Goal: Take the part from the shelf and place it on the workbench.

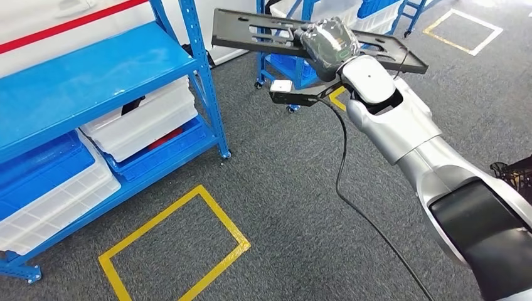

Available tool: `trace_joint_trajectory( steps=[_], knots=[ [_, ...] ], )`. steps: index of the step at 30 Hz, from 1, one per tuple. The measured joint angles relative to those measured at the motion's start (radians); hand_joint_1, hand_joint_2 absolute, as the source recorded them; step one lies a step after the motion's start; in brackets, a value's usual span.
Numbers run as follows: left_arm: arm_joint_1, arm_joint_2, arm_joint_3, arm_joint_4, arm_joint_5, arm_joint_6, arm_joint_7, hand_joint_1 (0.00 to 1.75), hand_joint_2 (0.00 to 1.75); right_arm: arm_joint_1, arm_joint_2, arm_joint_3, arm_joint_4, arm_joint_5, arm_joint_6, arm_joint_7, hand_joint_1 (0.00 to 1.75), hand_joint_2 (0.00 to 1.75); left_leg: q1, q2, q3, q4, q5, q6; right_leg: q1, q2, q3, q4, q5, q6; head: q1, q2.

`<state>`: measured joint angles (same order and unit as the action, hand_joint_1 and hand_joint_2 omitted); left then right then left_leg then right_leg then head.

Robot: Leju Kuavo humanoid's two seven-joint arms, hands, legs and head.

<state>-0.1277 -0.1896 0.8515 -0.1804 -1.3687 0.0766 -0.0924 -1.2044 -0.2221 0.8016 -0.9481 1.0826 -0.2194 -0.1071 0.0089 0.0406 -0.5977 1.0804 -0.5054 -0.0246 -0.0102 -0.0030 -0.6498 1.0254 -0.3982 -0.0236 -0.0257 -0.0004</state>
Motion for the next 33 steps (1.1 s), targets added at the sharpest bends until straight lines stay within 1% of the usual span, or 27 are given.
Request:
trace_joint_trajectory(
  steps=[2, 3, 4, 5, 6, 7, 8, 9, 10, 12, 13, 14, 15, 16, 17, 18, 19, 20, 21, 22, 24, 25, 27, 29, 30, 31, 33],
  knots=[
    [0.001, 0.0, 0.0, 0.0, 0.0, -0.001, 0.0, 0.0, 1.75, 0.003, -0.001, 0.0, -0.002, 0.001, 0.001, 0.002, 1.75, 1.75, 0.002, -0.026, -0.059, 0.133, -0.065, -0.003, 0.001, 0.016, 0.0, 0.0, 0.0, -0.007, 0.0, 0.0],
    [0.001, 0.0, 0.0, 0.0, 0.0, -0.002, -0.001, 0.0, 1.75, 0.007, -0.001, 0.0, -0.002, 0.002, 0.001, 0.002, 1.75, 1.75, 0.002, -0.029, -0.087, 0.192, -0.085, -0.004, 0.002, 0.025, 0.0, 0.0, 0.001, -0.008, 0.0, 0.0],
    [0.0, 0.0, 0.0, 0.0, 0.0, -0.003, -0.001, 0.0, 1.75, 0.01, -0.001, 0.0, -0.003, 0.003, 0.001, 0.002, 1.75, 1.75, 0.002, -0.031, -0.102, 0.222, -0.087, -0.003, 0.004, 0.035, 0.0, 0.0, 0.001, -0.009, 0.0, 0.0],
    [-0.001, 0.0, 0.0, 0.0, -0.001, -0.003, -0.001, 0.0, 1.75, 0.013, -0.001, 0.0, -0.003, 0.003, 0.002, 0.002, 1.75, 1.75, 0.002, -0.032, -0.099, 0.212, -0.068, -0.001, 0.005, 0.046, 0.001, 0.001, 0.001, -0.009, 0.0, 0.0],
    [-0.002, 0.0, 0.0, 0.0, -0.002, -0.004, 0.0, 0.0, 1.75, 0.014, -0.001, -0.001, -0.003, 0.003, 0.002, 0.002, 1.75, 1.75, 0.002, -0.036, -0.078, 0.162, -0.033, 0.003, 0.006, 0.057, 0.003, 0.002, 0.001, -0.009, 0.0, 0.0],
    [-0.001, 0.0, 0.0, 0.0, -0.003, -0.004, 0.001, 0.0, 1.75, 0.015, -0.002, -0.002, -0.004, 0.004, 0.002, 0.003, 1.75, 1.75, 0.002, -0.049, -0.047, 0.09, 0.007, 0.01, 0.006, 0.067, 0.004, 0.002, 0.001, -0.008, 0.0, 0.0],
    [0.0, 0.001, 0.0, 0.0, -0.004, -0.004, 0.001, 0.0, 1.75, 0.014, -0.002, -0.003, -0.005, 0.004, 0.002, 0.003, 1.75, 1.75, 0.002, -0.068, -0.018, 0.024, 0.037, 0.017, 0.007, 0.076, 0.003, 0.003, 0.001, -0.006, 0.0, 0.0],
    [0.0, 0.002, 0.0, 0.0, -0.005, -0.004, 0.002, 0.0, 1.75, 0.014, -0.003, -0.003, -0.005, 0.005, 0.003, 0.004, 1.75, 1.75, 0.002, -0.085, 0.003, -0.026, 0.054, 0.022, 0.006, 0.084, -0.001, 0.004, 0.003, -0.003, 0.0, 0.0],
    [0.0, 0.002, 0.0, 0.0, -0.005, -0.005, 0.002, 0.0, 1.75, 0.014, -0.005, -0.004, -0.006, 0.006, 0.003, 0.005, 1.75, 1.75, 0.0, -0.096, 0.013, -0.052, 0.059, 0.026, 0.003, 0.092, -0.005, 0.004, 0.006, 0.003, 0.0, 0.0],
    [-0.001, 0.002, 0.0, 0.0, -0.006, -0.006, 0.003, 0.0, 1.75, 0.018, -0.01, -0.006, -0.007, 0.006, 0.004, 0.007, 1.75, 1.75, -0.001, -0.089, 0.018, -0.068, 0.058, 0.03, -0.001, 0.108, -0.013, -0.001, 0.013, 0.018, 0.0, 0.0],
    [-0.001, 0.001, 0.001, 0.0, -0.006, -0.006, 0.003, 0.0, 1.75, 0.019, -0.015, -0.008, -0.008, 0.007, 0.005, 0.007, 1.75, 1.75, 0.0, -0.081, 0.021, -0.075, 0.063, 0.033, -0.002, 0.102, -0.015, 0.0, 0.014, 0.024, 0.0, 0.0],
    [-0.002, 0.001, 0.001, 0.0, -0.007, -0.007, 0.003, 0.0, 1.75, 0.019, -0.019, -0.012, -0.009, 0.007, 0.006, 0.008, 1.75, 1.75, 0.002, -0.072, 0.025, -0.083, 0.068, 0.037, 0.0, 0.085, -0.021, 0.01, 0.005, 0.028, 0.0, 0.0],
    [-0.002, 0.0, 0.001, 0.0, -0.008, -0.007, 0.004, 0.0, 1.75, 0.017, -0.022, -0.015, -0.011, 0.008, 0.006, 0.009, 1.75, 1.75, 0.005, -0.062, 0.028, -0.091, 0.072, 0.041, 0.001, 0.062, -0.035, 0.041, -0.015, 0.032, 0.0, 0.0],
    [-0.003, 0.0, 0.001, -0.001, -0.008, -0.008, 0.005, 0.0, 1.75, 0.016, -0.023, -0.017, -0.012, 0.008, 0.007, 0.01, 1.75, 1.75, 0.004, -0.053, 0.031, -0.094, 0.074, 0.044, 0.0, 0.036, -0.059, 0.094, -0.044, 0.034, 0.0, 0.0],
    [-0.003, -0.001, 0.001, -0.001, -0.008, -0.009, 0.006, 0.0, 1.75, 0.015, -0.024, -0.019, -0.013, 0.008, 0.009, 0.01, 1.75, 1.75, 0.004, -0.044, 0.031, -0.094, 0.074, 0.046, -0.002, 0.021, -0.091, 0.161, -0.076, 0.038, 0.0, 0.0],
    [-0.003, -0.001, 0.001, -0.001, -0.007, -0.009, 0.006, 0.0, 1.75, 0.016, -0.024, -0.019, -0.014, 0.008, 0.012, 0.009, 1.75, 1.75, 0.004, -0.035, 0.031, -0.093, 0.073, 0.046, -0.005, 0.015, -0.122, 0.226, -0.1, 0.043, 0.0, 0.0],
    [-0.002, -0.001, 0.001, -0.001, -0.005, -0.009, 0.007, 0.0, 1.75, 0.017, -0.025, -0.019, -0.014, 0.008, 0.015, 0.009, 1.75, 1.75, 0.004, -0.026, 0.031, -0.092, 0.072, 0.045, -0.009, 0.012, -0.142, 0.267, -0.109, 0.047, 0.0, 0.0],
    [-0.001, -0.001, 0.001, -0.001, -0.003, -0.009, 0.007, 0.0, 1.75, 0.017, -0.025, -0.019, -0.013, 0.008, 0.017, 0.008, 1.75, 1.75, 0.004, -0.017, 0.032, -0.09, 0.07, 0.044, -0.012, 0.009, -0.142, 0.269, -0.1, 0.05, 0.0, 0.0],
    [0.0, -0.002, 0.001, -0.001, 0.0, -0.009, 0.006, 0.0, 1.75, 0.016, -0.025, -0.019, -0.013, 0.008, 0.019, 0.007, 1.75, 1.75, 0.004, -0.009, 0.032, -0.088, 0.067, 0.041, -0.015, 0.004, -0.122, 0.231, -0.074, 0.052, 0.0, 0.0],
    [0.0, -0.002, 0.001, -0.001, 0.001, -0.008, 0.005, 0.0, 1.75, 0.013, -0.025, -0.019, -0.013, 0.007, 0.02, 0.006, 1.75, 1.75, 0.005, -0.001, 0.033, -0.084, 0.063, 0.037, -0.017, -0.007, -0.084, 0.161, -0.041, 0.054, 0.0, 0.0],
    [-0.001, -0.002, 0.001, -0.001, 0.002, -0.006, 0.003, 0.0, 1.75, 0.004, -0.024, -0.019, -0.013, 0.006, 0.021, 0.002, 1.75, 1.75, 0.0, 0.011, 0.031, -0.074, 0.053, 0.026, -0.012, -0.031, -0.022, 0.045, -0.006, 0.047, 0.0, 0.0],
    [-0.001, -0.002, 0.001, -0.001, 0.002, -0.005, 0.003, 0.0, 1.75, 0.001, -0.024, -0.019, -0.012, 0.005, 0.021, 0.001, 1.75, 1.75, -0.003, 0.016, 0.031, -0.071, 0.049, 0.021, -0.009, -0.037, -0.008, 0.017, -0.003, 0.042, 0.0, 0.0],
    [-0.002, -0.002, 0.001, -0.002, 0.002, -0.004, 0.002, 0.0, 1.75, -0.001, -0.023, -0.019, -0.01, 0.005, 0.022, 0.001, 1.75, 1.75, -0.005, 0.027, 0.033, -0.07, 0.045, 0.011, -0.004, -0.025, -0.01, 0.012, -0.006, 0.026, 0.0, 0.0],
    [-0.001, -0.003, 0.001, -0.002, 0.002, -0.004, 0.003, 0.0, 1.75, -0.001, -0.023, -0.02, -0.008, 0.004, 0.022, 0.001, 1.75, 1.75, -0.002, 0.019, 0.03, -0.056, 0.03, 0.0, -0.007, -0.012, -0.009, 0.009, -0.005, 0.013, 0.0, 0.0],
    [-0.001, -0.003, 0.002, -0.002, 0.002, -0.004, 0.003, 0.0, 1.75, -0.002, -0.022, -0.02, -0.008, 0.003, 0.022, 0.001, 1.75, 1.75, 0.001, 0.007, 0.018, -0.026, 0.008, -0.003, -0.008, -0.006, -0.008, 0.008, -0.003, 0.006, 0.0, 0.0],
    [-0.001, -0.003, 0.002, -0.002, 0.002, -0.005, 0.003, 0.0, 1.75, -0.002, -0.021, -0.02, -0.008, 0.003, 0.022, 0.001, 1.75, 1.75, 0.002, -0.01, -0.005, 0.027, -0.023, -0.006, -0.009, 0.001, -0.007, 0.006, -0.003, 0.001, 0.0, 0.0],
    [0.0, -0.003, 0.002, -0.002, 0.002, -0.006, 0.004, 0.0, 1.75, 0.0, -0.018, -0.02, -0.007, 0.003, 0.022, 0.0, 1.75, 1.75, 0.003, -0.028, -0.071, 0.169, -0.085, -0.007, -0.005, 0.017, -0.007, 0.007, -0.003, -0.004, 0.0, 0.0]
  ],
)
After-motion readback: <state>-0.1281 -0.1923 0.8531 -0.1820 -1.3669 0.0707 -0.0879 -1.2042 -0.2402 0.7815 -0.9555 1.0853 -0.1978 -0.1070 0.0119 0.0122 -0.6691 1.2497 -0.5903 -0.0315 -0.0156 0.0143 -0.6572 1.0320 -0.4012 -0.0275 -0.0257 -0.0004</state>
